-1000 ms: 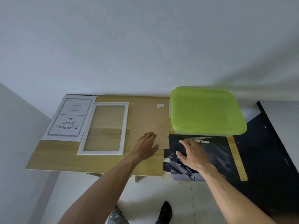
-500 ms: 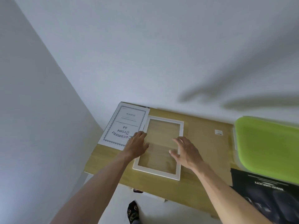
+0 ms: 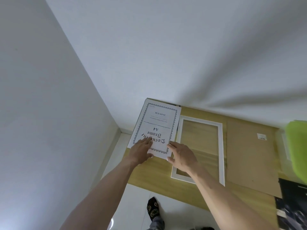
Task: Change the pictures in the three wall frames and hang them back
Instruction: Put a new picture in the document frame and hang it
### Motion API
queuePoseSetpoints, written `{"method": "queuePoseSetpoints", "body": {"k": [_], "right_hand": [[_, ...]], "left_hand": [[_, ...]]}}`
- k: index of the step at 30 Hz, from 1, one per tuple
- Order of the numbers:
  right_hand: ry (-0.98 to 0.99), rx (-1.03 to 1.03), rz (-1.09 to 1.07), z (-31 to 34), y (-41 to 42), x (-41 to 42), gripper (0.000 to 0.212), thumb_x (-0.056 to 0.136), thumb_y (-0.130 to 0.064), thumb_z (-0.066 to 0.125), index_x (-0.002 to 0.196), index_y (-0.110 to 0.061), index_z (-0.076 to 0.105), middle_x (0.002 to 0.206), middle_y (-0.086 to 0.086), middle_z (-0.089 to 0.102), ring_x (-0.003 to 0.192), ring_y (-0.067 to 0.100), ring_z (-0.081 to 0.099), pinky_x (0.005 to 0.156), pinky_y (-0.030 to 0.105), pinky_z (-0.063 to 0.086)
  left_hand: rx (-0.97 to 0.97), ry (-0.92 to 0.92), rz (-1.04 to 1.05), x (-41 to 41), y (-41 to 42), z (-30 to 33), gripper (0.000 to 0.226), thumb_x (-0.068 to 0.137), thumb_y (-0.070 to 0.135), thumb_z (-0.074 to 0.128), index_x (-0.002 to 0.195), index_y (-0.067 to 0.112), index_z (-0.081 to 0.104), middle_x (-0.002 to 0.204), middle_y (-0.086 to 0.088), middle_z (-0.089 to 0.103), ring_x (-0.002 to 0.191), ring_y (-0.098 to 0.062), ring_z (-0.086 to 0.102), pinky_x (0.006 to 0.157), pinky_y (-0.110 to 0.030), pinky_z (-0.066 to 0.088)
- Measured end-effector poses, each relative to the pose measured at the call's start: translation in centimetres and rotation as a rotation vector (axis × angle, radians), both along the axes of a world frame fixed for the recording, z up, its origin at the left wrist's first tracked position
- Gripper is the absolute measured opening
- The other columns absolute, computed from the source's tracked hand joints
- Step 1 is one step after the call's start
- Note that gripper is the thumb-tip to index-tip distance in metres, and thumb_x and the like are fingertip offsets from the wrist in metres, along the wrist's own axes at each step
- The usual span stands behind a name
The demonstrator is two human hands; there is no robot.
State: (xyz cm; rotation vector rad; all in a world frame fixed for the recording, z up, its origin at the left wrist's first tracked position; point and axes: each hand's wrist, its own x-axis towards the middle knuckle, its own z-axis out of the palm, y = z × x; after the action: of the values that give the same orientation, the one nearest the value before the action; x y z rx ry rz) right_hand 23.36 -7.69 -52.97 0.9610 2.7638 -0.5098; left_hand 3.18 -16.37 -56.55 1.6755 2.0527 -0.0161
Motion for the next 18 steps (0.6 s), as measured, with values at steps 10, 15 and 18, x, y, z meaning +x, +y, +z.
{"method": "queuePoseSetpoints", "body": {"k": [10,15,18], "right_hand": [[-0.079,0.048,0.056,-2.7,-0.4,-1.8,0.048,0.093,-0.034,0.062,0.136,-0.013,0.054,0.152,0.002,0.046,0.133,0.017,0.051,0.119,0.033,0.022],[0.035,0.078,-0.042,-1.8,0.1,-2.7,0.031,0.090,-0.022,0.054,0.117,-0.010,0.065,0.108,0.003,0.072,0.095,0.024,0.067,0.101,0.035,0.045],[0.161,0.085,-0.136,-0.7,1.0,-3.3,0.031,0.095,-0.021,0.051,0.121,-0.013,0.067,0.107,0.002,0.074,0.089,0.025,0.070,0.084,0.035,0.053]], "left_hand": [[0.133,0.024,-0.072,-0.8,-1.2,-2.1,0.053,0.102,0.043,0.040,0.145,0.013,0.040,0.161,-0.004,0.023,0.149,-0.022,0.022,0.121,-0.046,0.016],[0.232,-0.076,-0.009,-1.3,-1.1,-0.9,0.046,0.104,0.041,0.036,0.136,0.013,0.051,0.152,-0.004,0.043,0.141,-0.022,0.038,0.116,-0.045,0.026],[0.348,-0.101,0.020,-2.3,-0.7,0.5,0.045,0.101,0.043,0.041,0.128,0.012,0.060,0.130,-0.004,0.063,0.119,-0.025,0.059,0.101,-0.039,0.040]]}}
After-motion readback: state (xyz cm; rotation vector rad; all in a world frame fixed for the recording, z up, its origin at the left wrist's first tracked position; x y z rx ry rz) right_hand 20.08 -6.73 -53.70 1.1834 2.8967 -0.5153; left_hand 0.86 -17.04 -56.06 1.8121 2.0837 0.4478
